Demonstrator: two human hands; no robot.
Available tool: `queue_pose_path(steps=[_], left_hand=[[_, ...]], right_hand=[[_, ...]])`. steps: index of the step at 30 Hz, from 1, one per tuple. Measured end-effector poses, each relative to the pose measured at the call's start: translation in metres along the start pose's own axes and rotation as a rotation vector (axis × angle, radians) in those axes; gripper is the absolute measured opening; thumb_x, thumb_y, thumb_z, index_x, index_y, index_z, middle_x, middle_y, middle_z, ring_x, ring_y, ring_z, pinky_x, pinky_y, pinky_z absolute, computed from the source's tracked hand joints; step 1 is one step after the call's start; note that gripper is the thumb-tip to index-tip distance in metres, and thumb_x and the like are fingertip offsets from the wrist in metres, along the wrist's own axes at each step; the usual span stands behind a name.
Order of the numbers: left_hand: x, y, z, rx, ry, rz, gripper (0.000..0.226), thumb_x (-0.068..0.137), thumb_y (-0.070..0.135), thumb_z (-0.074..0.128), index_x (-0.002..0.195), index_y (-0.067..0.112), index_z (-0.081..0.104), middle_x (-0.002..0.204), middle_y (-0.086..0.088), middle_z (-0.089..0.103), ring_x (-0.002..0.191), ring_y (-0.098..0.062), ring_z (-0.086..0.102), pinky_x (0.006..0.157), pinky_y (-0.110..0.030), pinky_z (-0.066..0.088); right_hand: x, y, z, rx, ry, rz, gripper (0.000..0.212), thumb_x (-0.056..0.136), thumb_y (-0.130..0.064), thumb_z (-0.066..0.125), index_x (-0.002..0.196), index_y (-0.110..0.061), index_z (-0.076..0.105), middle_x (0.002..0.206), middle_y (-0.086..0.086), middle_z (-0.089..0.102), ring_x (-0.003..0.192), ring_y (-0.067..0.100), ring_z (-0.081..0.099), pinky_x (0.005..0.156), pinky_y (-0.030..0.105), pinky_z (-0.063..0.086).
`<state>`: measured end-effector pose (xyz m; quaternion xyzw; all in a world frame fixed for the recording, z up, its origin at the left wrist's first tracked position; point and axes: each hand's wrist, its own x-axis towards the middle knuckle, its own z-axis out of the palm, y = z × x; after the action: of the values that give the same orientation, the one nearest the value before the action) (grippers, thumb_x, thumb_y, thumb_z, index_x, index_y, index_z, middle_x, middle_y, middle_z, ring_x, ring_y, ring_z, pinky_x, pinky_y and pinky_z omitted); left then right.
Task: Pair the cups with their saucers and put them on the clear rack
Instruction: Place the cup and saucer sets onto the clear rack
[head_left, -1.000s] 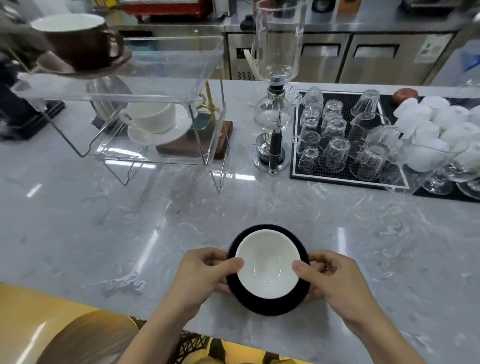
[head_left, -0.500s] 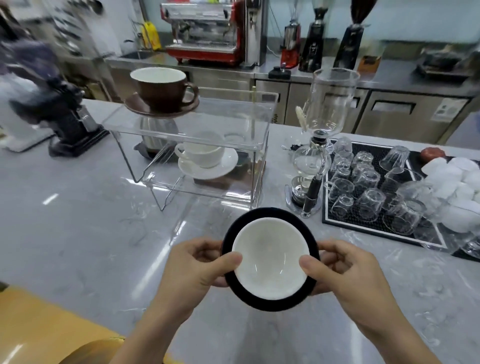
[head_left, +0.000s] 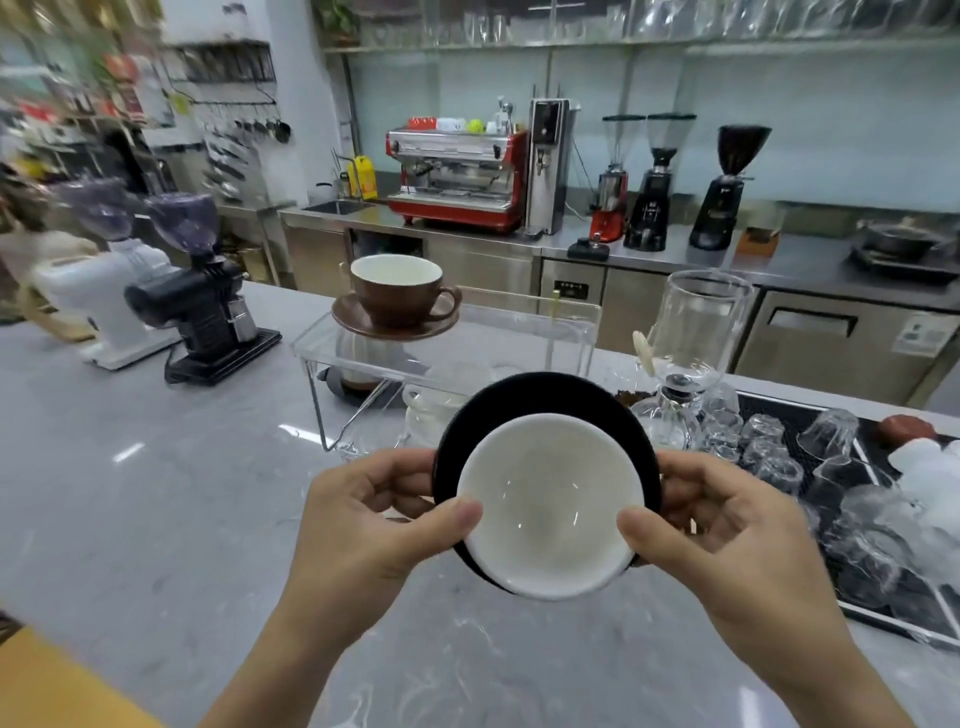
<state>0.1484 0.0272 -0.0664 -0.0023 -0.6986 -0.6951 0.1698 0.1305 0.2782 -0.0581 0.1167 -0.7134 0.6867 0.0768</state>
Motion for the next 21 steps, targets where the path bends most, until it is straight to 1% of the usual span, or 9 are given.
queue_pose_path(steps=[2, 3, 5, 7, 10, 14, 16, 18, 21], left_hand=[[0.009, 0.008, -0.002, 0.007, 0.013, 0.047, 0.041, 0.049, 0.032, 0.086, 0.089, 0.021, 0.083, 0.072, -0.010, 0.076, 0.062, -0.019, 0.061, 0.061, -0.049, 0.062], [0.014, 0.012, -0.003, 0.006, 0.013, 0.068, 0.041, 0.049, 0.032, 0.086, 0.089, 0.022, 0.083, 0.073, -0.010, 0.076, 0.063, -0.019, 0.061, 0.062, -0.050, 0.062], [0.026, 0.021, -0.005, 0.006, 0.012, 0.117, 0.040, 0.051, 0.033, 0.086, 0.090, 0.024, 0.083, 0.074, -0.008, 0.078, 0.063, -0.016, 0.065, 0.060, -0.046, 0.063], [0.040, 0.030, -0.005, -0.025, 0.005, 0.151, 0.040, 0.053, 0.033, 0.087, 0.091, 0.024, 0.083, 0.077, -0.007, 0.080, 0.064, -0.017, 0.071, 0.062, -0.039, 0.064], [0.064, 0.040, -0.005, -0.093, 0.000, 0.143, 0.039, 0.054, 0.033, 0.088, 0.091, 0.022, 0.083, 0.081, -0.013, 0.080, 0.072, -0.029, 0.077, 0.064, -0.038, 0.064], [0.096, 0.054, 0.000, -0.137, 0.009, 0.105, 0.041, 0.053, 0.032, 0.094, 0.089, 0.014, 0.083, 0.087, -0.026, 0.077, 0.079, -0.039, 0.077, 0.066, -0.039, 0.064], [0.108, 0.058, 0.001, -0.141, -0.006, 0.094, 0.043, 0.053, 0.031, 0.097, 0.087, 0.010, 0.082, 0.086, -0.025, 0.078, 0.078, -0.039, 0.078, 0.063, -0.035, 0.064], [0.118, 0.061, 0.002, -0.122, -0.024, 0.080, 0.044, 0.053, 0.035, 0.090, 0.087, 0.008, 0.081, 0.084, -0.021, 0.079, 0.077, -0.036, 0.078, 0.062, -0.032, 0.064], [0.131, 0.061, 0.005, -0.091, -0.020, 0.041, 0.054, 0.051, 0.041, 0.090, 0.089, 0.004, 0.079, 0.083, -0.020, 0.080, 0.077, -0.036, 0.078, 0.067, -0.040, 0.066]], right_hand=[[0.010, -0.009, 0.002, -0.007, -0.015, -0.042, 0.069, 0.046, -0.059, 0.090, 0.104, -0.025, 0.075, 0.076, 0.011, 0.071, 0.066, 0.018, 0.063, 0.061, 0.044, 0.061], [0.017, -0.013, 0.003, -0.025, -0.019, -0.069, 0.064, 0.048, -0.056, 0.090, 0.104, -0.027, 0.075, 0.076, 0.008, 0.071, 0.066, 0.017, 0.063, 0.059, 0.036, 0.060], [0.031, -0.022, 0.005, -0.047, -0.019, -0.114, 0.054, 0.052, -0.044, 0.088, 0.102, -0.029, 0.076, 0.077, 0.008, 0.072, 0.067, 0.019, 0.065, 0.058, 0.028, 0.059], [0.047, -0.031, 0.007, -0.074, -0.019, -0.146, 0.048, 0.055, -0.040, 0.085, 0.101, -0.030, 0.076, 0.077, 0.008, 0.073, 0.068, 0.021, 0.067, 0.060, 0.033, 0.061], [0.074, -0.047, 0.009, -0.092, -0.039, -0.169, 0.047, 0.058, -0.043, 0.087, 0.100, -0.026, 0.076, 0.081, 0.009, 0.076, 0.074, 0.027, 0.074, 0.068, 0.045, 0.063], [0.111, -0.065, 0.012, -0.079, -0.075, -0.166, 0.050, 0.058, -0.041, 0.086, 0.099, -0.016, 0.074, 0.083, 0.012, 0.078, 0.075, 0.029, 0.076, 0.063, 0.034, 0.063], [0.127, -0.070, 0.012, -0.109, -0.094, -0.147, 0.050, 0.060, -0.040, 0.085, 0.100, -0.013, 0.073, 0.085, 0.011, 0.078, 0.077, 0.029, 0.077, 0.066, 0.038, 0.064], [0.141, -0.071, 0.011, -0.149, -0.113, -0.121, 0.043, 0.066, -0.036, 0.086, 0.101, -0.014, 0.074, 0.088, 0.011, 0.078, 0.081, 0.030, 0.076, 0.071, 0.042, 0.064], [0.157, -0.073, 0.010, -0.165, -0.136, -0.093, 0.041, 0.066, -0.038, 0.086, 0.098, -0.014, 0.075, 0.085, 0.009, 0.079, 0.078, 0.027, 0.076, 0.070, 0.038, 0.064]])
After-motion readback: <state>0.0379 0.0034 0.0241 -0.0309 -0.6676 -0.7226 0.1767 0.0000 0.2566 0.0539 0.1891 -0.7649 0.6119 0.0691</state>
